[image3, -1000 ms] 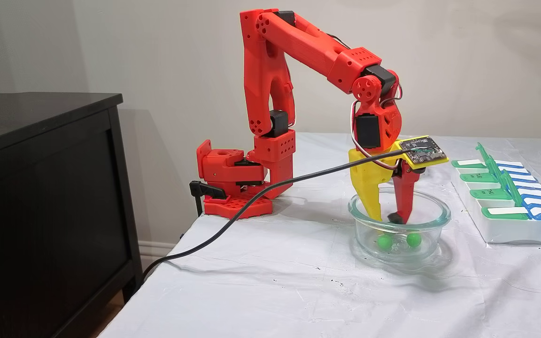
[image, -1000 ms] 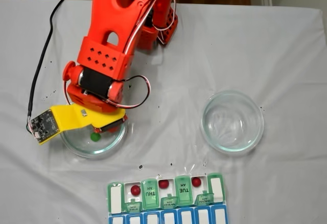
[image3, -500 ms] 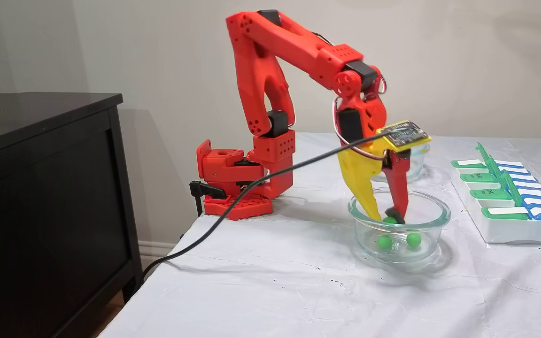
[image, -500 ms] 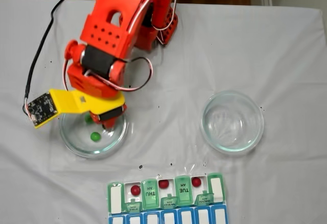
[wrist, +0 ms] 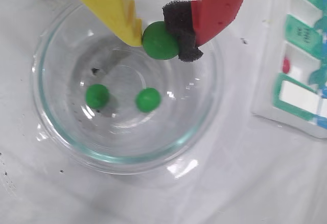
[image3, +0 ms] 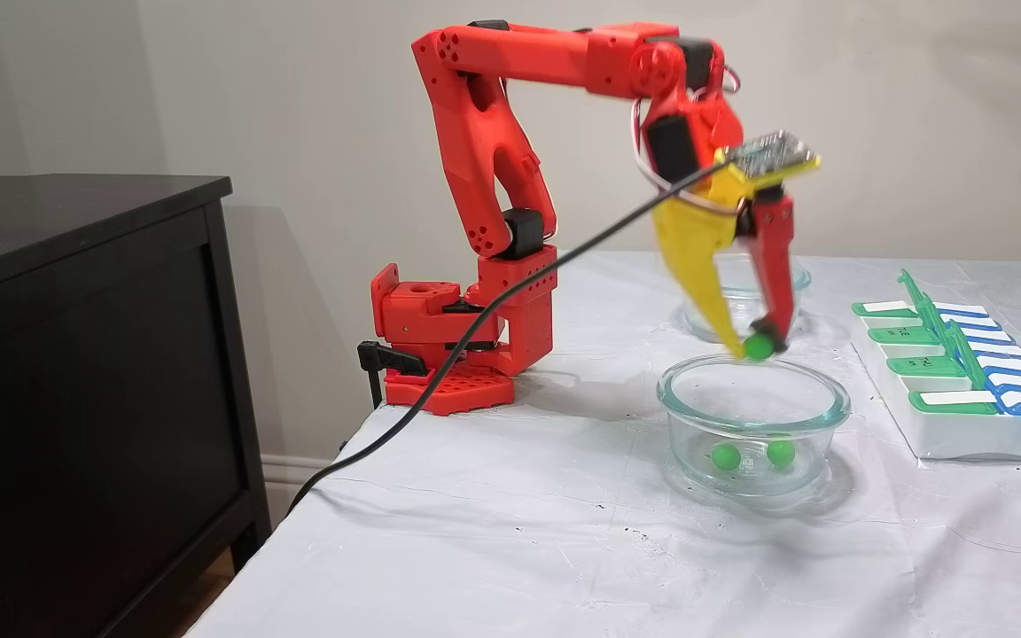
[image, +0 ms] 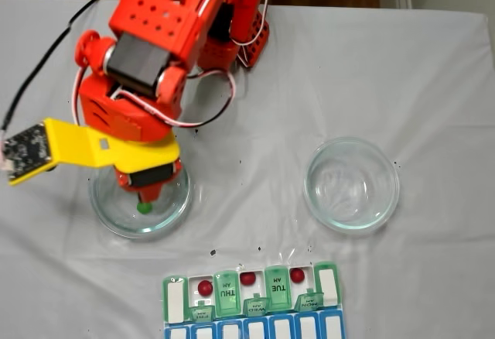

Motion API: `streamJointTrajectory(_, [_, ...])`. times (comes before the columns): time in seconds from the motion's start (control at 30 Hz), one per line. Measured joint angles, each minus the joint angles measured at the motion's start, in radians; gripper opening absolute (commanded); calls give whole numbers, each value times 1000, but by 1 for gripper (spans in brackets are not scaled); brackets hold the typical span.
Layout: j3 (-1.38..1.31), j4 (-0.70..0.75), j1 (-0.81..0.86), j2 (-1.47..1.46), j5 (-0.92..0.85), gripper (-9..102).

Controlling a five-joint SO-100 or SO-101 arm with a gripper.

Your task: Sort medicines into box.

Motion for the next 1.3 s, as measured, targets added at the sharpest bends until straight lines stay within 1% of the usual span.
streamJointTrajectory(0.13, [-81, 12, -75, -14, 74, 0])
streamJointTrajectory(0.3, [-34, -11, -167, 57, 133, 0])
streamJointTrajectory(0.47, [-28, 12, -202, 98, 141, 0])
streamJointTrajectory(0.57, [31, 5, -213, 153, 138, 0])
streamJointTrajectory(0.73, [80, -43, -262, 186, 179, 0])
streamJointTrajectory(0.97, [71, -127, -336, 67, 259, 0])
streamJointTrajectory(1.3, [92, -202, -414, 86, 318, 0])
